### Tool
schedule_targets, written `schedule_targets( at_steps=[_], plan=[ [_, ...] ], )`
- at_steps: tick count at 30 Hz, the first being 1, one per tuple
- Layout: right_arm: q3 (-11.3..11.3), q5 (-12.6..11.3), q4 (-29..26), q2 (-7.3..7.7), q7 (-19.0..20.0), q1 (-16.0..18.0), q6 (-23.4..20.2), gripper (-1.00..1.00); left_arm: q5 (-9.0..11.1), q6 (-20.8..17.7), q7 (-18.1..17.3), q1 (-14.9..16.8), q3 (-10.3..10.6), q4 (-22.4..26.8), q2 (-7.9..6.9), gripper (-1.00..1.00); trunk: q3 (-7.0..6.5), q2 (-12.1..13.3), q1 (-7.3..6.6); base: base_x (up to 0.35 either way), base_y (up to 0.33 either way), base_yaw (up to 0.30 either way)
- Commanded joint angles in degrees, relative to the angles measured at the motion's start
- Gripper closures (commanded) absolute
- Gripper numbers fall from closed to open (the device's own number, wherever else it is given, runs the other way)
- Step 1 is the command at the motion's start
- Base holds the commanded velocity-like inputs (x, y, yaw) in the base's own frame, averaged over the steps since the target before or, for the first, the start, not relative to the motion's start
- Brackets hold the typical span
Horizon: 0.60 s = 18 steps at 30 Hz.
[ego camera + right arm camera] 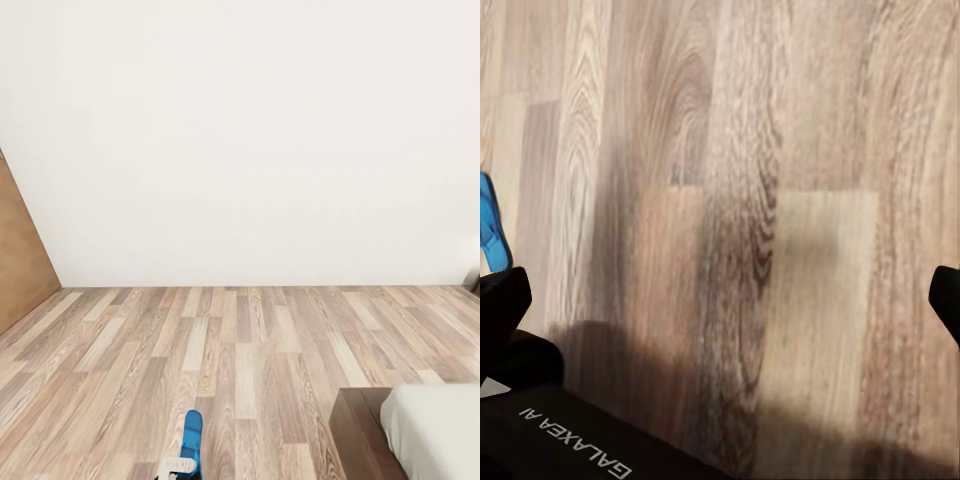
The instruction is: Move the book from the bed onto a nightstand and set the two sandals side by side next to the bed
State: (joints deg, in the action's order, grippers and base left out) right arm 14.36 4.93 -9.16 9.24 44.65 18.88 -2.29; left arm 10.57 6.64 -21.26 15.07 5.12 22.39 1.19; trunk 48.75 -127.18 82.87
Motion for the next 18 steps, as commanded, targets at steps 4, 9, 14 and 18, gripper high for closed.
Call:
schedule_targets(
  at_steps=[4, 9, 14, 18],
  plan=[
    [0.50, 0.52, -0.07, -0.02, 0.26, 0.02, -0.21, -1.00, 0.59, 0.22, 0.08, 0.04, 0.42, -0.07, -0.05, 1.00, 0.05, -0.02, 0.02, 0.327, 0.000, 0.000],
    [0.50, 0.51, -0.10, -0.02, 0.26, 0.02, -0.22, -1.00, 0.59, 0.22, 0.08, 0.04, 0.42, -0.04, -0.05, 1.00, 0.05, -0.02, 0.02, 0.327, 0.000, 0.000],
    [0.50, 0.52, -0.07, -0.02, 0.26, 0.02, -0.24, -1.00, 0.59, 0.22, 0.08, 0.04, 0.42, -0.01, -0.05, 1.00, 0.05, -0.02, 0.02, 0.327, 0.000, 0.000],
    [0.50, 0.52, -0.10, -0.02, 0.26, 0.02, -0.22, -1.00, 0.59, 0.22, 0.08, 0.04, 0.42, -0.01, -0.05, 1.00, 0.05, -0.02, 0.02, 0.327, 0.000, 0.000]
  ],
)
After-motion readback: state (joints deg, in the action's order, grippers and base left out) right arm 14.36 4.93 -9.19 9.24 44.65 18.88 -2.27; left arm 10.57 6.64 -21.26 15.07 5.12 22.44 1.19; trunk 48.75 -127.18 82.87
